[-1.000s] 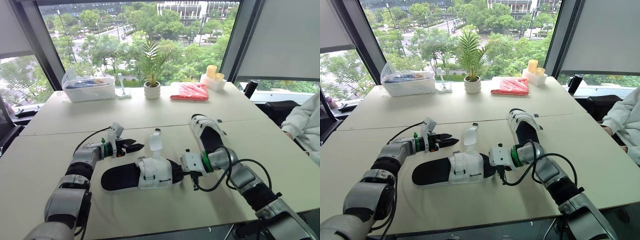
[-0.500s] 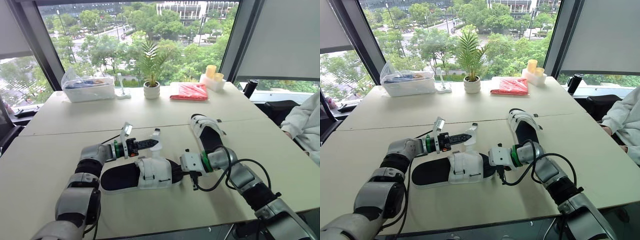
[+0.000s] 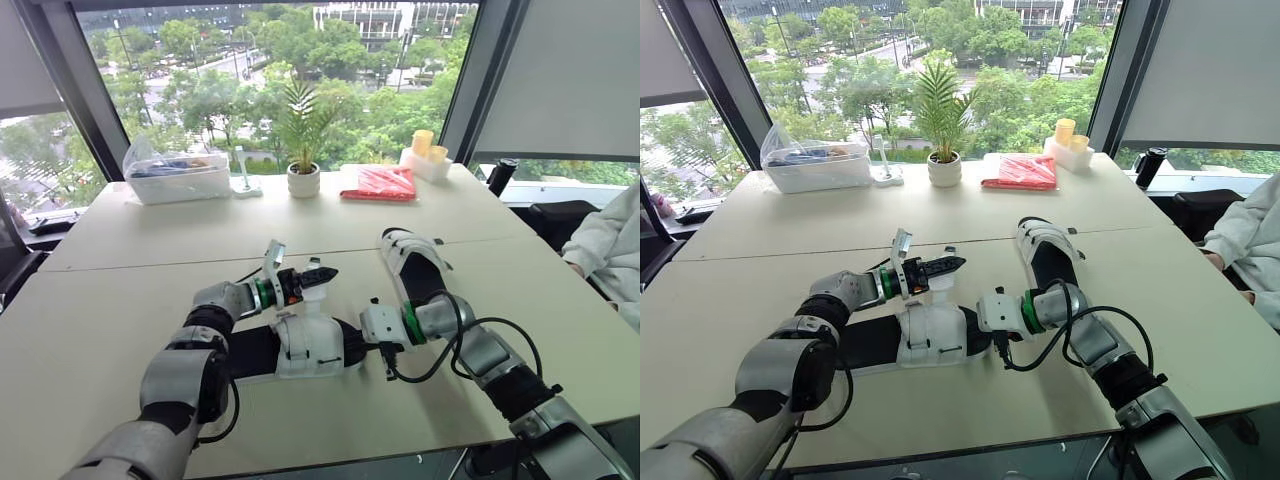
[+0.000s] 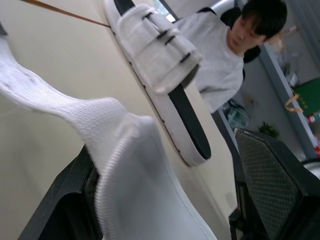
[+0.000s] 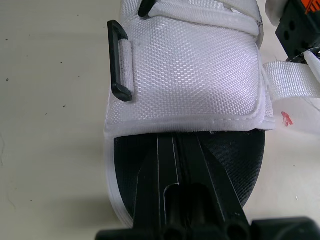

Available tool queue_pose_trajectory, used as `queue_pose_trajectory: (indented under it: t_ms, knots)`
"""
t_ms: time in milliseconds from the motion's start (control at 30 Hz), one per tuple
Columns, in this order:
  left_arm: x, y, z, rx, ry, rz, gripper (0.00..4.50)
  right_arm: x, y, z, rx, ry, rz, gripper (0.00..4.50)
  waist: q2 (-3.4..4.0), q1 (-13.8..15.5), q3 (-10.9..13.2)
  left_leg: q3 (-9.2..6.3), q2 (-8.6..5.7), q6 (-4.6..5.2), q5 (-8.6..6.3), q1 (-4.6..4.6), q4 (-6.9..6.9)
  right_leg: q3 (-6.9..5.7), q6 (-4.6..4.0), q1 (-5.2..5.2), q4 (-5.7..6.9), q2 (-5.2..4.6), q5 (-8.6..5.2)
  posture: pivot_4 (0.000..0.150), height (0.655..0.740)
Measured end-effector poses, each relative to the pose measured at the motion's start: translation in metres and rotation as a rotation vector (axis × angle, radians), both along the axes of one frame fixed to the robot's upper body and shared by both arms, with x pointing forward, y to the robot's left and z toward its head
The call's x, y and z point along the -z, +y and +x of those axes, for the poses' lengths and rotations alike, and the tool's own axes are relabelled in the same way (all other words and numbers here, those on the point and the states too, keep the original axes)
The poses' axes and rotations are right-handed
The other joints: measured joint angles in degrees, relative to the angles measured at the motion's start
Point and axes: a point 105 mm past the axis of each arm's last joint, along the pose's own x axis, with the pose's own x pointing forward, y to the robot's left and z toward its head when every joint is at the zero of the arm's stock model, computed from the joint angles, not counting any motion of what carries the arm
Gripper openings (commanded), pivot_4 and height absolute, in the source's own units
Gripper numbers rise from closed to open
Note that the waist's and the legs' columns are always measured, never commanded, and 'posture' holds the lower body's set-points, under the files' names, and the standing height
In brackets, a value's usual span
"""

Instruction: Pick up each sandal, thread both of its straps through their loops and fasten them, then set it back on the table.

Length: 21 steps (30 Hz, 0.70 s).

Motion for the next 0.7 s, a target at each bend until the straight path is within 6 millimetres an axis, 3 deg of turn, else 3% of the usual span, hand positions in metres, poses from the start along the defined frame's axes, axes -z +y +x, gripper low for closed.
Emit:
queue_pose_trajectory:
  t_ms: [67, 100, 133, 567, 700]
  knots:
    - [-0.002, 0.001, 0.003, -0.024, 0.0, -0.012, 3.68, 0.0, 0.0, 0.0, 0.0, 0.0, 0.0, 0.0, 0.0, -0.03, 0.0, 0.0, 0.0, 0.0, 0.0, 0.0, 0.0, -0.01, 0.0, 0.0, 0.0, 0.0, 0.0, 0.15, 0.74]
    - [-0.004, 0.002, 0.005, -0.043, -0.001, -0.029, 3.16, 0.0, 0.0, 0.0, 0.0, 0.0, 0.0, 0.0, 0.0, -0.02, 0.0, 0.0, 0.0, 0.0, 0.0, 0.0, 0.0, -0.01, 0.0, -0.01, 0.01, 0.0, 0.0, 0.15, 0.74]
    - [-0.006, 0.002, 0.007, -0.056, 0.0, -0.044, 2.92, 0.0, 0.0, 0.0, 0.0, 0.0, 0.0, 0.0, -0.01, -0.01, 0.0, 0.0, 0.0, 0.0, 0.0, 0.0, 0.0, -0.02, 0.0, -0.01, 0.01, 0.0, 0.0, 0.15, 0.74]
    - [-0.038, 0.005, 0.024, -0.164, -0.038, -0.162, 2.92, 0.0, 0.0, 0.0, 0.002, 0.0, 0.0, 0.0, -0.02, -0.05, 0.01, 0.0, 0.0, -0.01, 0.01, 0.0, 0.0, -0.04, 0.01, -0.01, 0.01, 0.0, 0.0, 0.15, 0.74]
    - [-0.047, 0.004, 0.027, -0.172, -0.053, -0.183, 1.0, 0.0, 0.0, 0.0, 0.002, 0.0, 0.0, 0.0, -0.02, -0.05, 0.01, 0.01, 0.0, -0.01, 0.01, 0.0, 0.0, -0.04, 0.01, 0.0, 0.01, 0.0, 0.0, 0.15, 0.74]
